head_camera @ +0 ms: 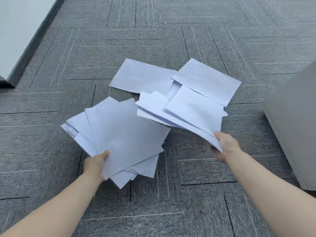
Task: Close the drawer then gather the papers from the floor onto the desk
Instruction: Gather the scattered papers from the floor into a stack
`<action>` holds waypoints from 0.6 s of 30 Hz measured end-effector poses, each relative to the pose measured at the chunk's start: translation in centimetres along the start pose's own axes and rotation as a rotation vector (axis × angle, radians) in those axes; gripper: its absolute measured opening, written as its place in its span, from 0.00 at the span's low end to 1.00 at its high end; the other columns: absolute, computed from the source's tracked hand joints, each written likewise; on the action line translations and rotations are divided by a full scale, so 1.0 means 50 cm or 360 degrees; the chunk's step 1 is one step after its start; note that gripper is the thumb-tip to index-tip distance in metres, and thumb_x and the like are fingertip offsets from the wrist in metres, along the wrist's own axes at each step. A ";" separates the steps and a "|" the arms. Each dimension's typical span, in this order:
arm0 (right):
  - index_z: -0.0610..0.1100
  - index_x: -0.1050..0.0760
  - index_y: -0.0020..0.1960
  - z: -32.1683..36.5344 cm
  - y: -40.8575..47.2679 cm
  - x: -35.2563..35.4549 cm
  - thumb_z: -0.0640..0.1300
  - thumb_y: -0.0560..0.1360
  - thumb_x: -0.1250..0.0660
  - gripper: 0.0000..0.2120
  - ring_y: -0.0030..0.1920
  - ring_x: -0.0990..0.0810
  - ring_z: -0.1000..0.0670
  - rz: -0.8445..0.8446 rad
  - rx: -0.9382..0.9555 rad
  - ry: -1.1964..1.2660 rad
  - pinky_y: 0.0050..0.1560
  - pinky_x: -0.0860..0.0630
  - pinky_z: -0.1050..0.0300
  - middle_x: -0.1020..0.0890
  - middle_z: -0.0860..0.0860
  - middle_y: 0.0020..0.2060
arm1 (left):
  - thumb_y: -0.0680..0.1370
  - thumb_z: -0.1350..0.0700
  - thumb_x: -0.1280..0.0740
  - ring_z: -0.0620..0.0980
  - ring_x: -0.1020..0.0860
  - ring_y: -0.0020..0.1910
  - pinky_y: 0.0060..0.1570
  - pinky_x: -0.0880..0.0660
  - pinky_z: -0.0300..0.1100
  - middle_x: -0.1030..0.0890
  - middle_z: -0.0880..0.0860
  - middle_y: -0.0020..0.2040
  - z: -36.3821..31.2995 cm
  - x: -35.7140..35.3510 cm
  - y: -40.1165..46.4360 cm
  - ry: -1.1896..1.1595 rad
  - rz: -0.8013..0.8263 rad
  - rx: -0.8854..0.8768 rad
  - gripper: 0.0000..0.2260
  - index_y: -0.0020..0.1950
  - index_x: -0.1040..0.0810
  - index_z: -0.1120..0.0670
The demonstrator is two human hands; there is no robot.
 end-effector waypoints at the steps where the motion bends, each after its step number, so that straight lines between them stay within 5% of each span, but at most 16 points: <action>1: 0.40 0.24 0.54 -0.011 -0.006 -0.014 0.37 0.78 0.37 0.06 0.39 0.18 0.47 0.0073 -0.0011 -0.0020 0.23 0.24 0.61 0.17 0.45 0.47 | 0.72 0.62 0.28 0.61 0.20 0.52 0.55 0.24 0.63 0.19 0.60 0.57 0.008 -0.011 -0.002 0.0005 0.0045 0.0017 0.17 0.60 0.23 0.62; 4: 0.39 0.27 0.56 -0.053 -0.040 -0.057 0.37 0.80 0.40 0.06 0.47 0.18 0.43 0.0272 -0.0054 -0.0171 0.30 0.21 0.55 0.17 0.44 0.51 | 0.72 0.64 0.28 0.62 0.19 0.52 0.54 0.24 0.64 0.18 0.61 0.56 0.026 -0.043 -0.019 -0.0010 0.0143 0.0027 0.18 0.62 0.23 0.61; 8: 0.37 0.27 0.56 -0.113 -0.076 -0.090 0.35 0.79 0.39 0.07 0.38 0.19 0.46 0.0353 -0.0097 -0.0404 0.25 0.23 0.59 0.18 0.43 0.48 | 0.74 0.66 0.30 0.63 0.20 0.53 0.53 0.24 0.63 0.19 0.62 0.56 0.040 -0.071 -0.037 -0.0011 0.0278 0.0025 0.17 0.62 0.24 0.62; 18: 0.37 0.26 0.48 -0.158 -0.075 -0.116 0.33 0.77 0.37 0.02 0.34 0.17 0.45 0.0342 -0.0088 -0.0718 0.28 0.19 0.56 0.17 0.38 0.48 | 0.74 0.56 0.28 0.58 0.19 0.53 0.59 0.25 0.57 0.16 0.56 0.53 0.043 -0.092 -0.055 -0.0097 0.0452 0.0102 0.09 0.53 0.19 0.54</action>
Point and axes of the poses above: each hand's wrist, its own y-axis towards the middle knuckle, its own x-axis out of the back of the hand, z = x × y, the point moved 1 cm from there along y, towards the middle knuckle
